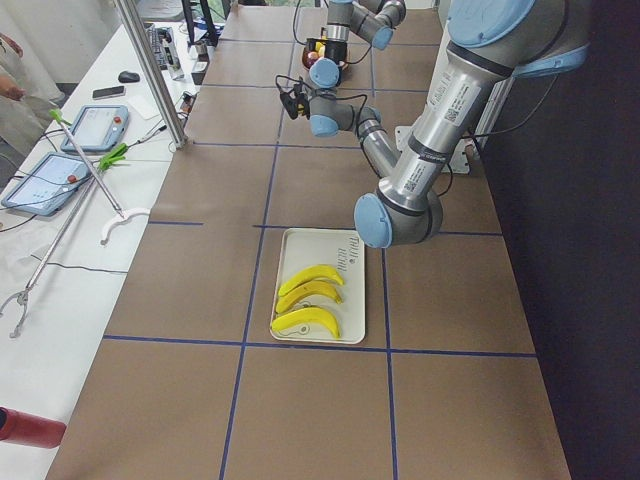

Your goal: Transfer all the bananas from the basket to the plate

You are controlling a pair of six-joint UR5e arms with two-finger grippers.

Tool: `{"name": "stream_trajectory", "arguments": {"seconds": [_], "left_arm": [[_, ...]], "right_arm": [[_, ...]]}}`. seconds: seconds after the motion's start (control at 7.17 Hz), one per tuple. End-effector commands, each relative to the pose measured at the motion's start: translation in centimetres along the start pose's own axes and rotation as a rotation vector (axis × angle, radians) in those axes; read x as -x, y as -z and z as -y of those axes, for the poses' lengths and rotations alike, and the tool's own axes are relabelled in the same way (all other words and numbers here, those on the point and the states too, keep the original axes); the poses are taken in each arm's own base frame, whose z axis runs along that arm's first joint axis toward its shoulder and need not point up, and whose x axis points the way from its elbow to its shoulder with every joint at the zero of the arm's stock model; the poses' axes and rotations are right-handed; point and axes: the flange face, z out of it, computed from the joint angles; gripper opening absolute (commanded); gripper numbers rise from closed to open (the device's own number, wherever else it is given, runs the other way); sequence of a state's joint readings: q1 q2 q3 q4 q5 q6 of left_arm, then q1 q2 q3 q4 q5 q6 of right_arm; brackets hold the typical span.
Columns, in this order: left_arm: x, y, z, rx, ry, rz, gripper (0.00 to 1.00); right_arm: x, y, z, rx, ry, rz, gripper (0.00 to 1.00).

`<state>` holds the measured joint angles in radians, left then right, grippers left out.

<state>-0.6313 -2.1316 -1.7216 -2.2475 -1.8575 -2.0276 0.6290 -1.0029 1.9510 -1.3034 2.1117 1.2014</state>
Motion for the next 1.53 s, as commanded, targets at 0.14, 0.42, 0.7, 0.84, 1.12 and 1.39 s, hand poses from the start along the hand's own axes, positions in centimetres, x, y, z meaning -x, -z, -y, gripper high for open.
{"name": "stream_trajectory", "arguments": {"seconds": [0.14,0.42,0.7,0.84,1.12,1.39], "left_arm": [[8.4,3.0,9.6,-0.107,0.070,0.135,0.00],[16.0,8.7,18.2,-0.095,0.048,0.275,0.00],[24.3,12.4,23.3,-0.108,-0.077,0.396,0.00],[28.1,13.0,25.2,-0.117,-0.100,0.459,0.00],[30.9,12.9,26.6,-0.122,-0.137,0.501,0.99],[32.3,14.8,27.8,-0.113,-0.246,0.524,1.00]], "right_arm": [[-8.0,2.5,2.9,0.012,-0.129,-0.165,1.00],[-12.9,3.3,4.3,0.068,-0.050,-0.319,1.00],[-20.2,5.3,4.8,0.106,0.046,-0.407,1.00],[-22.5,6.0,4.7,0.121,0.085,-0.428,1.00],[-23.2,6.3,4.6,0.126,0.095,-0.434,1.00],[-24.3,7.0,4.6,0.117,0.097,-0.450,1.00]]}}
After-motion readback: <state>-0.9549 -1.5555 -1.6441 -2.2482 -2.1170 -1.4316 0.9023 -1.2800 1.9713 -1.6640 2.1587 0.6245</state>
